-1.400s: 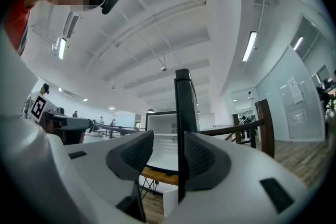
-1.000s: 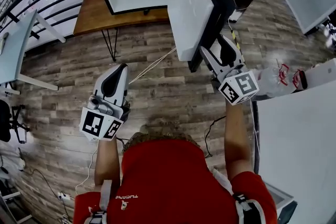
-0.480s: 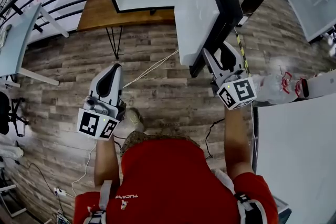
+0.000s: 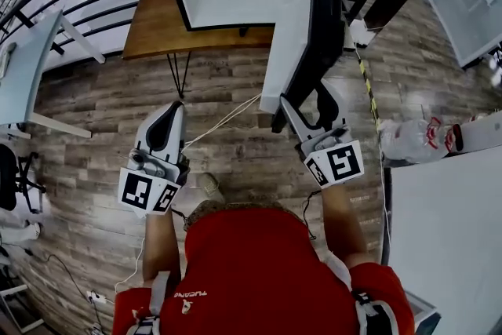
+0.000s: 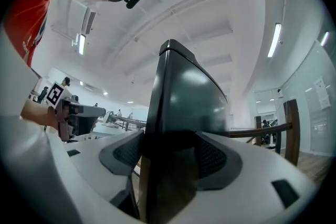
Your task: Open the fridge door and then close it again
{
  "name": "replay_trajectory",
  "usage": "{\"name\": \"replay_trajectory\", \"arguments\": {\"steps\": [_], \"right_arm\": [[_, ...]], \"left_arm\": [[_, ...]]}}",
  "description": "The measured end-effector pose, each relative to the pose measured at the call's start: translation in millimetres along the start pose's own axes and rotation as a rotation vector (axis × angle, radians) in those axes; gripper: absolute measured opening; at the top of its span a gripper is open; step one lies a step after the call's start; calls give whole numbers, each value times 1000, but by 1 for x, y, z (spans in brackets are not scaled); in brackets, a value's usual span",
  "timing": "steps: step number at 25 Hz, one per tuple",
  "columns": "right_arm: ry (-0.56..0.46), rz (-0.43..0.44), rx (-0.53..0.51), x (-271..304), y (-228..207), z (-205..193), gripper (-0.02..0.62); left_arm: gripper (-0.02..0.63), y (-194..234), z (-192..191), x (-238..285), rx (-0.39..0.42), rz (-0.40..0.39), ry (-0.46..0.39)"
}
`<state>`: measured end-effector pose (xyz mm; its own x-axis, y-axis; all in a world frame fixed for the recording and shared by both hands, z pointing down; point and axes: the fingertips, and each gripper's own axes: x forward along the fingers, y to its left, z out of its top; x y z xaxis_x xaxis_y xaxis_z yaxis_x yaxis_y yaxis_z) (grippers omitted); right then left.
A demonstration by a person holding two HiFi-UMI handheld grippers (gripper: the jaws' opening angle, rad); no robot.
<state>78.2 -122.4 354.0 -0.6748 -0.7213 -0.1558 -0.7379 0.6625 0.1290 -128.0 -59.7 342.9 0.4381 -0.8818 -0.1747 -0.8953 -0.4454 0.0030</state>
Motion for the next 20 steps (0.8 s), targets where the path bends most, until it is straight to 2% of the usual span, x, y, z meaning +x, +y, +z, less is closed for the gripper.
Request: {"name": "replay_trajectory", "arguments": {"steps": [12, 20], "right_arm": [[14, -175, -33, 95, 61, -5, 314], [36, -168, 5, 155, 83, -9, 311]], "left_arm": [[9, 103, 9, -2, -3, -63, -8], [9, 153, 14, -1, 5, -109, -11]]}}
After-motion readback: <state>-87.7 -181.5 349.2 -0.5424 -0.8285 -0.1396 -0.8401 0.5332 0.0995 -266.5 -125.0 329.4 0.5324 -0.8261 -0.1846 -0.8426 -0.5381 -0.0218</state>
